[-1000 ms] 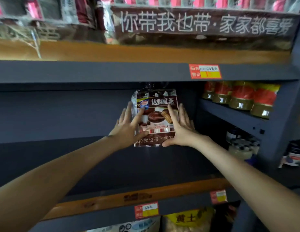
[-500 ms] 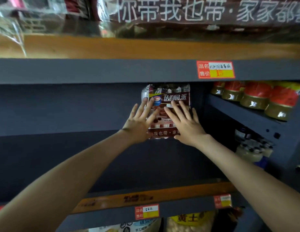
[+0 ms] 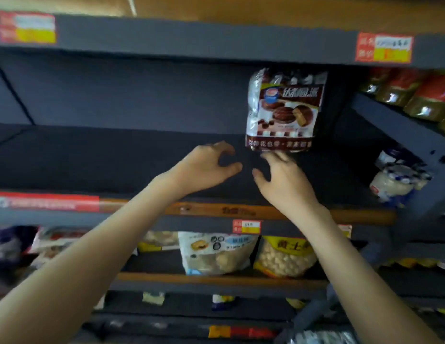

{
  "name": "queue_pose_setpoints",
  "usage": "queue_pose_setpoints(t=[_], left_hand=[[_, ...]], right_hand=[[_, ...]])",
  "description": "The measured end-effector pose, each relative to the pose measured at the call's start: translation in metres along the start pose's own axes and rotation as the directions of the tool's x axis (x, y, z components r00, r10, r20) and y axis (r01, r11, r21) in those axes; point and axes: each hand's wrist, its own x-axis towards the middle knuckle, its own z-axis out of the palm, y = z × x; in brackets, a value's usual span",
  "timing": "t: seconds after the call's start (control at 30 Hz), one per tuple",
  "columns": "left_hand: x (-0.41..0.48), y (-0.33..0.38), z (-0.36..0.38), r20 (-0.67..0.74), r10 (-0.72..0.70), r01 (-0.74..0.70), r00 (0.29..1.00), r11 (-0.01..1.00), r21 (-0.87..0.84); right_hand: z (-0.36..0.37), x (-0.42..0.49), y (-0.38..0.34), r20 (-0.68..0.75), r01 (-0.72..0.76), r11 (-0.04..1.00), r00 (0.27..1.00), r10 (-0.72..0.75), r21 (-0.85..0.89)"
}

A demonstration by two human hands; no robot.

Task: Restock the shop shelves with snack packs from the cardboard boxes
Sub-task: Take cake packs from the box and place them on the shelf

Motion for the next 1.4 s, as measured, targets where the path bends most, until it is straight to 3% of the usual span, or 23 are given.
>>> queue_pose_setpoints(t=[0.13, 0.2, 0.27, 0.33, 0.4, 0.5, 0.6, 0.7, 0.8, 0.9, 1.07, 1.27, 1.33, 1.4], left_hand=[[-0.111, -0.007, 0.007, -0.276, -0.102, 0.033, 0.956, 0.969, -0.243], [-0.169, -0.008, 0.019, -0.375, -0.275, 0.095, 0.885, 0.896, -0.433], [-0.221, -0.014, 0.036, -0.388, -0.477, 0.182, 0.788, 0.784, -0.593], [-0.269, -0.026, 0.058, -0.326, -0.604, 0.335, 0.727, 0.727, -0.600], [-0.318, -0.048, 0.082, -0.214, -0.715, 0.544, 0.666, 0.661, -0.516], [-0.394, -0.081, 0.118, -0.104, -0.890, 0.771, 0.444, 0.439, -0.461], [-0.456, -0.097, 0.134, -0.113, -0.976, 0.824, 0.189, 0.220, -0.522], [-0.508, -0.110, 0.146, -0.060, -0.995, 0.886, 0.079, 0.098, -0.454], [-0.560, -0.131, 0.165, 0.045, -0.999, 0.932, -0.021, -0.036, -0.362], [-0.596, -0.160, 0.180, 0.150, -0.986, 0.962, -0.073, -0.109, -0.252], [-0.634, -0.241, 0.214, 0.276, -0.949, 0.944, -0.153, -0.223, -0.245], [-0.668, -0.360, 0.313, 0.438, -0.896, 0.956, -0.076, -0.190, -0.222], [-0.681, -0.399, 0.357, 0.445, -0.889, 0.938, -0.103, -0.236, -0.253], [-0.692, -0.436, 0.402, 0.437, -0.891, 0.920, -0.121, -0.267, -0.288]], right_hand=[[0.027, -0.054, -0.049, -0.182, 0.255, 0.958, 0.956, -0.230, 0.128], [0.039, -0.089, -0.071, -0.227, 0.396, 0.891, 0.910, -0.348, 0.222], [0.062, -0.122, -0.089, -0.219, 0.516, 0.800, 0.856, -0.469, 0.306], [0.096, -0.155, -0.102, -0.096, 0.560, 0.733, 0.815, -0.572, 0.387], [0.133, -0.186, -0.113, 0.182, 0.484, 0.731, 0.760, -0.623, 0.480], [0.190, -0.225, -0.128, 0.534, 0.371, 0.789, 0.587, -0.608, 0.490], [0.236, -0.253, -0.145, 0.682, 0.297, 0.803, 0.424, -0.596, 0.517], [0.274, -0.275, -0.159, 0.805, 0.239, 0.855, 0.292, -0.516, 0.461], [0.316, -0.290, -0.164, 0.890, 0.145, 0.933, 0.284, -0.357, 0.328], [0.358, -0.302, -0.163, 0.955, 0.083, 0.988, 0.257, -0.149, 0.132], [0.436, -0.325, -0.172, 0.977, 0.055, 0.995, 0.200, 0.072, -0.084], [0.569, -0.396, -0.193, 0.995, -0.105, 0.991, 0.048, 0.091, -0.086], [0.618, -0.425, -0.196, 0.996, -0.255, 0.965, 0.043, 0.082, -0.068], [0.668, -0.452, -0.198, 0.991, -0.420, 0.906, 0.090, 0.101, -0.054]])
